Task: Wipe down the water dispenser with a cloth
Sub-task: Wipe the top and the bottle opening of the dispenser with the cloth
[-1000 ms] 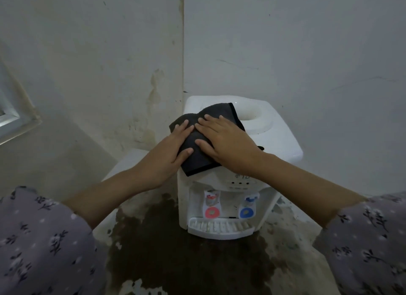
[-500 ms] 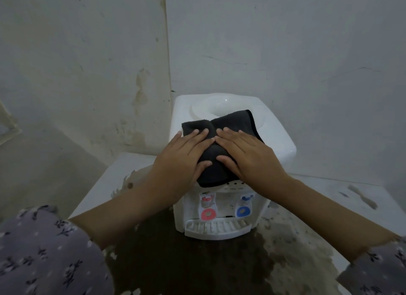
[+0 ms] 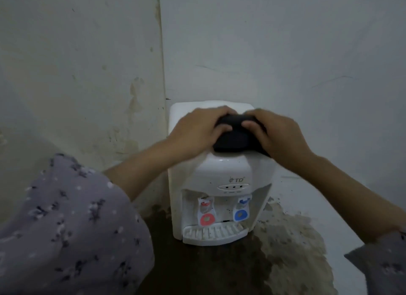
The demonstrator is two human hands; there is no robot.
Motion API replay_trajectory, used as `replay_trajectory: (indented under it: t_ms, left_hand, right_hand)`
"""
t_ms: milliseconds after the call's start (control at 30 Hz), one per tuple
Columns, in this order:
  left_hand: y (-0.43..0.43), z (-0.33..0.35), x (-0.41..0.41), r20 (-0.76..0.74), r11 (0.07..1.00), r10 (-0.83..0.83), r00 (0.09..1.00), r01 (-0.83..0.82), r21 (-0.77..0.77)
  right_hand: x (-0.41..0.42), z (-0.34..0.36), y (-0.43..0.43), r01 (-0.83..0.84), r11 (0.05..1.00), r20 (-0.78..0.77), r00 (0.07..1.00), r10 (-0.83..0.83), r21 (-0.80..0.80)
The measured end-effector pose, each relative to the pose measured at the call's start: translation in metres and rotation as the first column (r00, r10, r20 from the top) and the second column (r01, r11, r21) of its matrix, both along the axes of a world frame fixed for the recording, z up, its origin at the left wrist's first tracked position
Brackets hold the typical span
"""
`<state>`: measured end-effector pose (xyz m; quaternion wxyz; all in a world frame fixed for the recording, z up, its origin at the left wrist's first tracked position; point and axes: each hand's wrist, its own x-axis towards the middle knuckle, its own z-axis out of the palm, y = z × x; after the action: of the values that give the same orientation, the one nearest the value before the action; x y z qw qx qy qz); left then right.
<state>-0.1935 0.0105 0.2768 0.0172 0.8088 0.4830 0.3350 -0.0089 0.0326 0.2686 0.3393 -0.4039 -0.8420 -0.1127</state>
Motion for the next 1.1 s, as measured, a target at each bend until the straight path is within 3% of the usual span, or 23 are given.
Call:
replay_trajectory:
  t_ms: [167,233,300,333,400,467,600,700,833,1100]
  left_hand:
    - [0.011,0.040,-0.021,0.205,0.995,-0.066,0.977,0.079,-0.056]
    - [0.019,0.035,-0.025,0.246,0.983,-0.065,0.967,0.104,-0.150]
    - [0.028,0.017,-0.026,0.209,0.976,-0.038,0.977,0.082,-0.203]
    - [0.033,0.007,-0.026,0.178,0.976,-0.022,0.984,0.060,-0.210]
    - [0.038,-0.010,-0.029,0.140,0.981,0.010,0.990,0.017,-0.194]
    - [0.041,-0.019,-0.034,0.147,0.986,0.029,0.989,-0.004,-0.165]
    - [0.045,-0.026,-0.057,0.076,0.994,0.065,0.995,-0.058,-0.089]
    - [0.050,-0.031,-0.078,0.086,0.991,0.101,0.991,-0.093,-0.101]
    - [0.054,-0.042,-0.100,0.102,0.987,0.144,0.984,-0.135,-0.089]
    - [0.027,-0.077,-0.115,0.261,0.974,0.140,0.955,-0.086,-0.210]
  right_hand:
    - [-0.013,0.052,0.004,-0.193,0.929,-0.246,0.962,0.116,-0.317]
    - [-0.014,0.049,0.010,-0.198,0.888,-0.239,0.965,0.104,-0.414]
    - [-0.015,0.029,0.017,-0.113,0.886,-0.134,0.989,0.058,-0.449]
    - [-0.016,0.016,0.019,-0.044,0.906,-0.054,0.998,0.023,-0.422]
    - [-0.016,-0.009,0.019,0.043,0.981,0.109,0.994,-0.023,-0.189]
    - [-0.014,-0.026,0.018,-0.002,1.000,0.166,0.986,0.002,-0.004]
    - [-0.021,-0.040,0.006,-0.006,0.998,0.179,0.984,0.016,-0.057]
    - [-0.038,-0.048,-0.002,0.097,0.994,0.241,0.965,-0.105,0.046]
    - [-0.078,-0.055,-0.015,0.295,0.945,0.155,0.936,-0.316,0.143]
    - [-0.140,-0.057,-0.027,0.397,0.902,0.158,0.892,-0.423,0.171]
